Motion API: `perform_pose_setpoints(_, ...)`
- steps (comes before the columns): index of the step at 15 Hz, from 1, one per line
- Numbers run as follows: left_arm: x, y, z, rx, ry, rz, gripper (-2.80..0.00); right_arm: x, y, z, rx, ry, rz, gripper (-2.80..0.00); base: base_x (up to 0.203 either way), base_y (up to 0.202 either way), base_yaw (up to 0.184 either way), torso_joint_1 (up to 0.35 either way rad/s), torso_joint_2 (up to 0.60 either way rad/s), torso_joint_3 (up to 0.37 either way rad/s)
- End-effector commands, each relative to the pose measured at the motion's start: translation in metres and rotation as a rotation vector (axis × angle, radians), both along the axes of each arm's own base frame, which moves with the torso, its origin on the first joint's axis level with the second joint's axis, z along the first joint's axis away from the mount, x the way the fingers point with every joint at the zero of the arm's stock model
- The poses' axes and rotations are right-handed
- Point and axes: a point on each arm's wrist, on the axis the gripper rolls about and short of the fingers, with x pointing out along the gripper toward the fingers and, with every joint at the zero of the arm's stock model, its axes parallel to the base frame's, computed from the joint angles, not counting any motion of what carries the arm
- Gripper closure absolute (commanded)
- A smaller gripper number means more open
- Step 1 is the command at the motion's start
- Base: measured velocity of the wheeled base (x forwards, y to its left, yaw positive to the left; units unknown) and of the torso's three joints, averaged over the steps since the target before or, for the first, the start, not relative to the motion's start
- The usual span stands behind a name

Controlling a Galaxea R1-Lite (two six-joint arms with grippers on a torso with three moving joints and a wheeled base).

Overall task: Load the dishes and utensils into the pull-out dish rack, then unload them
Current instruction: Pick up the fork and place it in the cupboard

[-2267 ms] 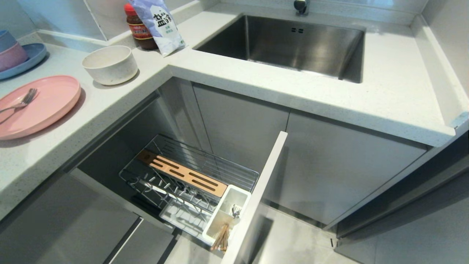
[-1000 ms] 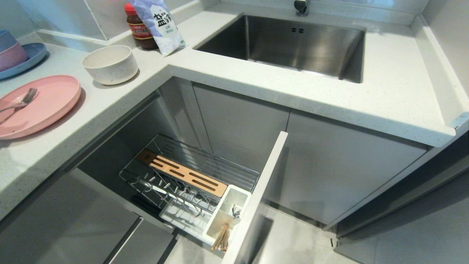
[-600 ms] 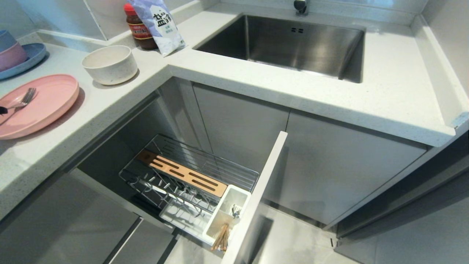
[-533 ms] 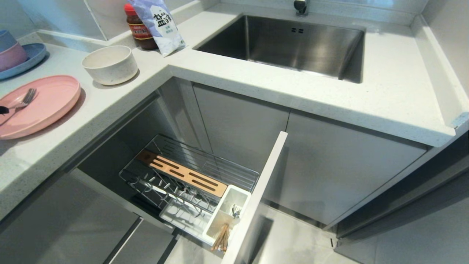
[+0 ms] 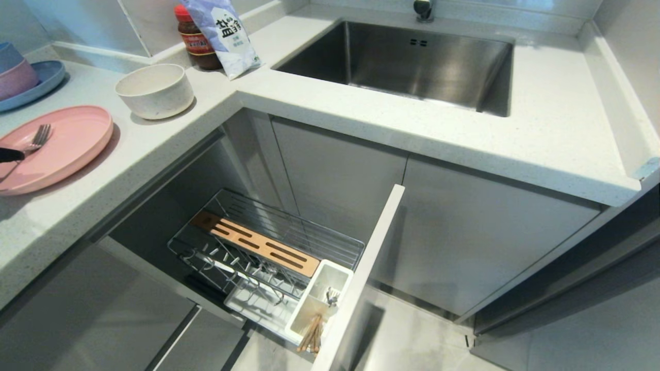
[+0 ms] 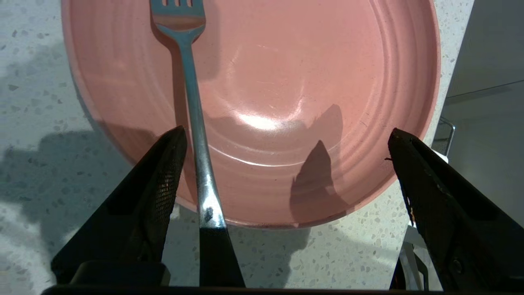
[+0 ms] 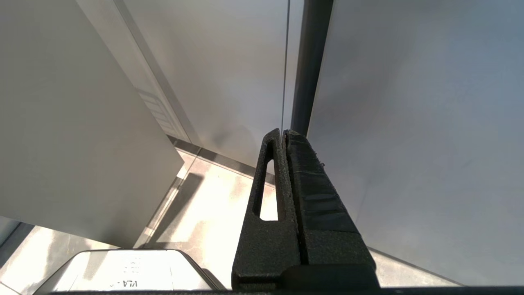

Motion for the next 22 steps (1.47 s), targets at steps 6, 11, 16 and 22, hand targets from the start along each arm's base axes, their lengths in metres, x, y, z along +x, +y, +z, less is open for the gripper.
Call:
perform_pose_setpoints(6, -0.004, -0.004, 0.005, 0.089, 0.053, 0.086, -2.8, 0.0, 0.0, 0.0, 0.0, -0.001, 0.0, 0.0, 0.0, 0.0, 0.0, 0.0, 0.0, 0.0)
perform_pose_setpoints(11, -0.001, -0.009, 0.005, 0.085, 0.057, 0.067, -2.8, 0.0, 0.0, 0.0, 0.0, -0.001, 0.0, 0.0, 0.0, 0.0, 0.0, 0.0, 0.0, 0.0)
perform_pose_setpoints(16, 0.005, -0.006, 0.0, 0.086, 0.077, 0.07, -2.8, 0.0, 0.0, 0.0, 0.0, -0.001, 0.0, 0.0, 0.0, 0.0, 0.0, 0.0, 0.0, 0.0)
perform_pose_setpoints(22, 0.008, -0.006, -0.002, 0.082, 0.083, 0.063, -2.8, 0.0, 0.0, 0.0, 0.0, -0.001, 0.001, 0.0, 0.0, 0.0, 0.0, 0.0, 0.0, 0.0)
